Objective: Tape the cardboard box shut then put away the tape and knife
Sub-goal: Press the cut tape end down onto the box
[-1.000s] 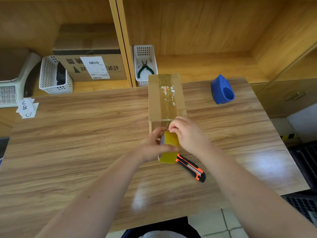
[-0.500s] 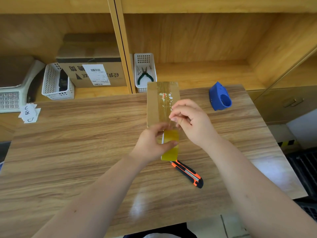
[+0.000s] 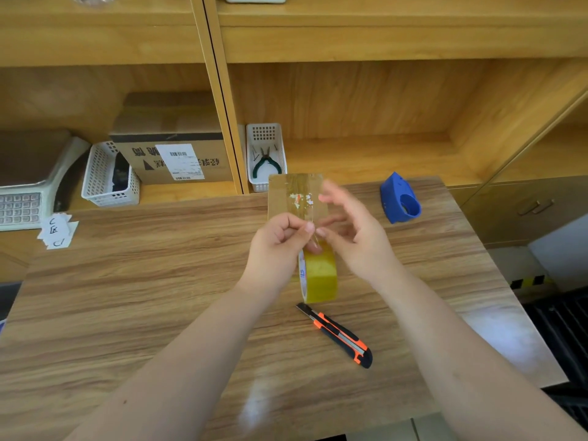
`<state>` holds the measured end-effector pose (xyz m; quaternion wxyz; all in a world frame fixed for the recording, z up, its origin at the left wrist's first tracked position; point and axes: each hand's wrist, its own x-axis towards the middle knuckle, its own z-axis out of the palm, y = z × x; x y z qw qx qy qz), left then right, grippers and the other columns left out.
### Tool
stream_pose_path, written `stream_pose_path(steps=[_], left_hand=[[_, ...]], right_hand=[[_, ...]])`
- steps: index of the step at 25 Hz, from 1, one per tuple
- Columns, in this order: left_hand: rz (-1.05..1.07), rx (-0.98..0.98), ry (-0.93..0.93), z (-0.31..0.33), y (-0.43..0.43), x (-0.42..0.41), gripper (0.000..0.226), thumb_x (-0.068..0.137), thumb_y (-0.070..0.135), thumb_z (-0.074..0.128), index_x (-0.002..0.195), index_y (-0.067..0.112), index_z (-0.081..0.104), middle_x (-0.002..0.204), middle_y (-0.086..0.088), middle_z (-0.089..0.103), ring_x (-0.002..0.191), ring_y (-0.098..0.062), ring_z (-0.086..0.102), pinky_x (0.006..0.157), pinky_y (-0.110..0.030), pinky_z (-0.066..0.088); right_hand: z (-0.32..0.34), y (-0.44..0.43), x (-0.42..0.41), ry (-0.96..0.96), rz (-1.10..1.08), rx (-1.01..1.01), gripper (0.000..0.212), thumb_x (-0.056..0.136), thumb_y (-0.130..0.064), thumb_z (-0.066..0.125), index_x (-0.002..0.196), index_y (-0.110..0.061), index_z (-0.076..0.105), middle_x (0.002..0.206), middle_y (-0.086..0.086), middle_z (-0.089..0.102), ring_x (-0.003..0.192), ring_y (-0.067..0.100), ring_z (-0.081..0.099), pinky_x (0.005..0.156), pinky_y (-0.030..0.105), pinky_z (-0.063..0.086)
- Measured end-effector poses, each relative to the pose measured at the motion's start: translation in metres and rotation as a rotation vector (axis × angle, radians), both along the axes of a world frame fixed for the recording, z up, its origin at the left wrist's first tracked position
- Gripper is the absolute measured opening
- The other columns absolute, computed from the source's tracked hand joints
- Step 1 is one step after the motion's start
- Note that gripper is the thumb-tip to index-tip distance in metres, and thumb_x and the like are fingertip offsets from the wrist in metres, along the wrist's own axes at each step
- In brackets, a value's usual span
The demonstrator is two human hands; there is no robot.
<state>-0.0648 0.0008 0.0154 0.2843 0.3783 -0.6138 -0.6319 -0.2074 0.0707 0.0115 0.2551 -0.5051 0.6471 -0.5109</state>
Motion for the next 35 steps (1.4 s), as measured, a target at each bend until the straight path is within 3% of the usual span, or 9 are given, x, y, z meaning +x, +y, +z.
stream_pose_path(steps=[1,3,5,7,13,21,27,32,35], left_hand=[[0.008,0.012,0.009,0.0,-0.001,-0.001,0.014,0.092,0.019,0.062,0.08,0.012,0.066,0.066,-0.005,0.073,0.069,-0.018,0.07,0.078,-0.039,0.054],[0.01,0.008,-0.005,0.002,0.0,-0.003,0.015,0.091,0.02,0.063,0.077,0.016,0.065,0.066,-0.006,0.074,0.067,-0.015,0.07,0.068,-0.028,0.053],[-0.006,-0.005,-0.015,0.004,0.002,-0.004,0.015,0.091,0.019,0.063,0.077,0.013,0.065,0.066,-0.007,0.074,0.062,-0.009,0.068,0.059,-0.016,0.048],[-0.02,0.015,0.0,0.005,0.003,-0.007,0.016,0.091,0.018,0.063,0.081,0.006,0.066,0.067,-0.01,0.073,0.061,-0.01,0.068,0.06,-0.016,0.049],[-0.021,0.026,-0.023,0.008,0.006,-0.01,0.019,0.093,0.014,0.059,0.088,-0.004,0.066,0.069,-0.013,0.072,0.056,0.0,0.064,0.053,-0.007,0.042],[0.017,-0.079,-0.11,0.005,0.006,-0.008,0.023,0.097,0.021,0.055,0.092,0.002,0.066,0.074,-0.002,0.075,0.062,0.006,0.063,0.056,-0.005,0.043],[0.017,-0.066,-0.106,0.008,0.005,-0.004,0.018,0.089,0.025,0.066,0.087,0.008,0.069,0.074,0.0,0.077,0.066,-0.003,0.067,0.056,-0.013,0.048],[0.038,-0.039,-0.096,0.012,0.002,-0.001,0.016,0.074,0.03,0.081,0.084,0.025,0.069,0.069,0.0,0.077,0.071,-0.02,0.072,0.074,-0.031,0.056],[0.038,-0.083,-0.076,0.018,0.0,0.001,0.044,0.075,0.029,0.081,0.114,0.034,0.062,0.067,-0.001,0.076,0.071,-0.019,0.073,0.074,-0.03,0.056]], right_hand=[[-0.002,0.003,0.0,-0.183,-0.004,-0.014,0.064,0.082,-0.002,0.07,0.132,-0.033,0.043,0.126,0.002,0.059,0.096,0.018,0.064,0.085,0.032,0.053],[-0.008,0.011,-0.001,-0.467,0.028,-0.063,0.044,0.082,-0.001,0.066,0.118,-0.017,0.046,0.126,0.011,0.061,0.1,0.022,0.061,0.092,0.039,0.05],[-0.012,0.017,-0.003,-0.552,0.078,-0.06,0.021,0.082,-0.002,0.062,0.098,-0.012,0.052,0.116,0.009,0.066,0.105,0.024,0.06,0.093,0.04,0.049],[-0.014,0.018,-0.004,-0.584,0.087,-0.056,0.015,0.082,-0.003,0.063,0.09,-0.016,0.062,0.102,0.002,0.071,0.102,0.02,0.062,0.089,0.035,0.05],[-0.006,0.013,0.0,-0.446,-0.082,-0.082,0.025,0.079,0.008,0.068,0.087,-0.016,0.073,0.079,-0.003,0.077,0.077,0.008,0.071,0.073,0.02,0.055],[-0.001,0.008,-0.002,-0.337,-0.123,-0.064,0.019,0.079,0.005,0.071,0.092,-0.008,0.074,0.088,0.0,0.078,0.087,0.02,0.074,0.082,0.029,0.058],[0.003,0.004,-0.008,-0.23,-0.084,-0.037,0.02,0.077,0.002,0.073,0.079,-0.018,0.074,0.083,-0.006,0.07,0.083,0.006,0.066,0.077,0.023,0.053],[0.004,0.001,-0.008,0.047,-0.085,-0.102,0.015,0.077,-0.024,0.073,0.079,-0.039,0.073,0.09,-0.02,0.065,0.1,0.023,0.06,0.09,0.047,0.049],[0.011,-0.001,-0.004,0.057,-0.084,-0.123,0.022,0.078,-0.016,0.073,0.08,-0.038,0.071,0.082,-0.014,0.068,0.094,0.023,0.06,0.087,0.048,0.049]])
